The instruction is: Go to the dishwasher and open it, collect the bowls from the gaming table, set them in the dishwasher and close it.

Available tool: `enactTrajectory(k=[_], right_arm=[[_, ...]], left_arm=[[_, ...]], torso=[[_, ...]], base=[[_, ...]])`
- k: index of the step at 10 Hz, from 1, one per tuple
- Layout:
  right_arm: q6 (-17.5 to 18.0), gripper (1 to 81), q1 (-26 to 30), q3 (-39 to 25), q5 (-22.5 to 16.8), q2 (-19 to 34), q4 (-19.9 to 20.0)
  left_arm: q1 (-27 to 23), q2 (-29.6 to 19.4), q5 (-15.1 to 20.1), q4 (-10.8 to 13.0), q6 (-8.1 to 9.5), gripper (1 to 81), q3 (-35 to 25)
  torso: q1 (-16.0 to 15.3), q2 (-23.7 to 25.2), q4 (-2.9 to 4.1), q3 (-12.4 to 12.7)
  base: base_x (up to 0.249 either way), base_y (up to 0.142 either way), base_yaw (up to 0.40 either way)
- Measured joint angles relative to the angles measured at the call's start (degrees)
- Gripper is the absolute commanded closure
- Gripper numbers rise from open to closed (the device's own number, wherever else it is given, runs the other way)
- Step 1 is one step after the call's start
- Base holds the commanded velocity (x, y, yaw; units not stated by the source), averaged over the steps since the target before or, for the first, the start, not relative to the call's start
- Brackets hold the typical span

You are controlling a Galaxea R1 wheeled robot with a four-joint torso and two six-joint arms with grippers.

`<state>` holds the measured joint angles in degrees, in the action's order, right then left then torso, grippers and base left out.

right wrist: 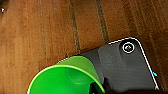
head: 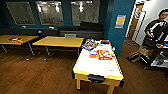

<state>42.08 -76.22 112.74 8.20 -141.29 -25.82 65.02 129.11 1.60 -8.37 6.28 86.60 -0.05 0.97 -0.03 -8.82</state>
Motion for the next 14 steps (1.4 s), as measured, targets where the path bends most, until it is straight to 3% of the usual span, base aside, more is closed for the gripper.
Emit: enactTrajectory(k=[10, 14], right_arm=[[0.0, 81.1, -2.2, 12.2, -1.7, -8.0, -2.5], [0.0, 81.1, -3.8, 17.9, -2.5, -11.8, -4.4]], left_arm=[[2.9, 4.5, -0.5, 2.2, 0.00, 81.1, 6.0], [3.6, 5.1, -0.4, 3.0, 0.00, 81.1, 6.5]], torso=[[0.0, 0.0, 0.00, 0.0], [0.1, 0.1, 0.00, 0.1]], base=[[-0.157, 0.000, 0.000], [-0.046, 0.000, 0.000]])
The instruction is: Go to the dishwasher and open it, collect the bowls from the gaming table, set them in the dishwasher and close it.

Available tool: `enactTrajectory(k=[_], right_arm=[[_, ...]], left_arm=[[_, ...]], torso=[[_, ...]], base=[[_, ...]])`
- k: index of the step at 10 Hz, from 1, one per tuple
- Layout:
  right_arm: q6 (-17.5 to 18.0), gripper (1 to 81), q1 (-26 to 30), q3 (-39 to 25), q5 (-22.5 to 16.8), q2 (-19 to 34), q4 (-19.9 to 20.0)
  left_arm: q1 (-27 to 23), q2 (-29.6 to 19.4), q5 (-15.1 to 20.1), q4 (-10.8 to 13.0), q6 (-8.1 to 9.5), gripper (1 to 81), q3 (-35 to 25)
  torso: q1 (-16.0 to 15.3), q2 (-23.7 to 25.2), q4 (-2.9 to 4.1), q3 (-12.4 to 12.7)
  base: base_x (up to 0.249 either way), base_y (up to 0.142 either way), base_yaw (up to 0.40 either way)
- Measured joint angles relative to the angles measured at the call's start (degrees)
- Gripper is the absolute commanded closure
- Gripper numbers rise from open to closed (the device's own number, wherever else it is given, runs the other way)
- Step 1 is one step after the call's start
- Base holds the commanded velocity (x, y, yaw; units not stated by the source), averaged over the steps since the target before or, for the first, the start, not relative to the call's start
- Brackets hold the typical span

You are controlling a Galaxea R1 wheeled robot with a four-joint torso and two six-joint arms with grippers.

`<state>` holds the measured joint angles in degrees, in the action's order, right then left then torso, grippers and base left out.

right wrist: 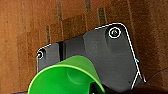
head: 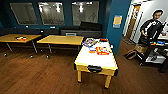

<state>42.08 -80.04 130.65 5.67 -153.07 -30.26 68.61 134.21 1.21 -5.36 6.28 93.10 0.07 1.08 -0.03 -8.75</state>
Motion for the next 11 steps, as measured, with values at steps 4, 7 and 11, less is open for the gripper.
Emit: enactTrajectory(k=[4, 7, 11], right_arm=[[0.0, 81.1, -0.2, 1.3, 0.1, -0.4, -0.5], [0.0, 81.1, -1.0, 4.6, 0.3, -3.2, -0.9], [0.0, 81.1, -2.7, 9.2, 0.4, -7.0, -2.3]], left_arm=[[0.5, 1.7, -0.5, 0.8, -0.02, 81.1, 2.4], [3.4, 4.8, -1.3, 2.0, -0.02, 81.1, 7.2], [6.3, 8.9, -3.3, 3.9, -0.02, 81.1, 14.2]], torso=[[0.0, 0.0, 0.00, 0.0], [0.0, 0.0, 0.00, 0.0], [-0.1, 0.0, 0.00, 1.3]], base=[[0.000, 0.000, 0.000], [0.000, 0.000, 0.000], [0.000, 0.000, 0.000]])
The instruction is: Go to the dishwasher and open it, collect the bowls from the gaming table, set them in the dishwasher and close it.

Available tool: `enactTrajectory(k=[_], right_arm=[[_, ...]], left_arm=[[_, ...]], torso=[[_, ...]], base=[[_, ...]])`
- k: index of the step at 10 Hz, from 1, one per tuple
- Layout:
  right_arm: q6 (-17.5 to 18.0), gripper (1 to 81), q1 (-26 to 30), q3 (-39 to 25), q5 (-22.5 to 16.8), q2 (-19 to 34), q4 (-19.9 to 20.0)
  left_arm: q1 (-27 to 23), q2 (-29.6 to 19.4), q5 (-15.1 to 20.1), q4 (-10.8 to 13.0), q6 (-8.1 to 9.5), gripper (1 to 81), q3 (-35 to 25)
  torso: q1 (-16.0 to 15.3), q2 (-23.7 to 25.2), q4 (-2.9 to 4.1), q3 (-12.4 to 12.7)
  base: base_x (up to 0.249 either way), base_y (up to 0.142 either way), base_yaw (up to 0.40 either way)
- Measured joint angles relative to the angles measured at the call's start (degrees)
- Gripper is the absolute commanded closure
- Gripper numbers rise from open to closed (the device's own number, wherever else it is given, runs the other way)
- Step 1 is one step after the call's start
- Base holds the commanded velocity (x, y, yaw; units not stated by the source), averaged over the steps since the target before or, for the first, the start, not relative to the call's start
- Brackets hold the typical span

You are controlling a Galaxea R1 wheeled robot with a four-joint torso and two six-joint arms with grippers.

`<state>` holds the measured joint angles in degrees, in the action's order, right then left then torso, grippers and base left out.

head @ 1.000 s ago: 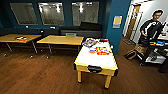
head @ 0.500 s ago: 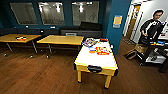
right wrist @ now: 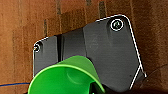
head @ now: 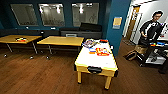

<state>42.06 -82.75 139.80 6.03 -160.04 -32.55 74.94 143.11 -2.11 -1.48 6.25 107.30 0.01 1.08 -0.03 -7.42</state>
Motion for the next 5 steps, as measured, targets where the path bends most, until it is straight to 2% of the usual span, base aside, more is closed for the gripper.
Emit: enactTrajectory(k=[5], right_arm=[[0.0, 81.1, -0.6, 0.3, 0.1, 0.0, -0.3]], left_arm=[[1.5, 1.1, -0.9, 0.7, 0.00, 81.1, 0.6]], torso=[[0.0, 0.0, 0.00, 6.1]], base=[[0.000, 0.000, 0.000]])
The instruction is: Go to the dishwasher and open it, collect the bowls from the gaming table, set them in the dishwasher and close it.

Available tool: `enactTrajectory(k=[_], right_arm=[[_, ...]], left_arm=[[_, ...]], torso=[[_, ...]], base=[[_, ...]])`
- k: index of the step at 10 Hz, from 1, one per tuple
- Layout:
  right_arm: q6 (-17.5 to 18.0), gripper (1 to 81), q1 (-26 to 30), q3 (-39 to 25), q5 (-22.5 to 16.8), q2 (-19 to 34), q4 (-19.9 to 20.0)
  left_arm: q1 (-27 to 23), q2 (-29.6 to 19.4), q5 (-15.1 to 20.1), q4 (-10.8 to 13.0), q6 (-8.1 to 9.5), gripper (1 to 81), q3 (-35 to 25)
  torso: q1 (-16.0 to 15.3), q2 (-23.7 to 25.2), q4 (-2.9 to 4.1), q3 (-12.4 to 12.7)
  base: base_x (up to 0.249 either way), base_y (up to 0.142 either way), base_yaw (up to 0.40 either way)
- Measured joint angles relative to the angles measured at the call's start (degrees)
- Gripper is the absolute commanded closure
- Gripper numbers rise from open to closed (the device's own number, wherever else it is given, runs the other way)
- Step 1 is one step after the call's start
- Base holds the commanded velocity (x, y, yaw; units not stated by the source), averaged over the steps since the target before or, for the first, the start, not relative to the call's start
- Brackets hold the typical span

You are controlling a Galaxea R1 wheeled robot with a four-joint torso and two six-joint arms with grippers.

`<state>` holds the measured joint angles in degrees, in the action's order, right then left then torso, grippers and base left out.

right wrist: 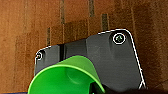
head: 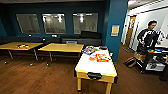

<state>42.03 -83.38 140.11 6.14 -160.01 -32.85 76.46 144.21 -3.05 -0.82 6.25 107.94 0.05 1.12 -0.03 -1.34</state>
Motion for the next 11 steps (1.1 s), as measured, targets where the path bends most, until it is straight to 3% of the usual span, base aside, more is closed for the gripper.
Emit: enactTrajectory(k=[3, 11], right_arm=[[0.0, 81.1, -0.6, 1.1, -0.2, -0.8, -0.3], [-0.2, 81.1, -2.2, 12.5, -0.3, -7.9, -3.7]], left_arm=[[1.1, 1.0, -0.2, 2.0, -0.02, 81.1, 2.0], [5.8, 8.3, -5.6, 4.2, 0.00, 81.1, 16.4]], torso=[[0.0, 0.1, 0.00, 2.0], [0.0, 0.1, 0.00, 2.0]], base=[[0.000, 0.000, 0.000], [0.000, 0.000, 0.000]])
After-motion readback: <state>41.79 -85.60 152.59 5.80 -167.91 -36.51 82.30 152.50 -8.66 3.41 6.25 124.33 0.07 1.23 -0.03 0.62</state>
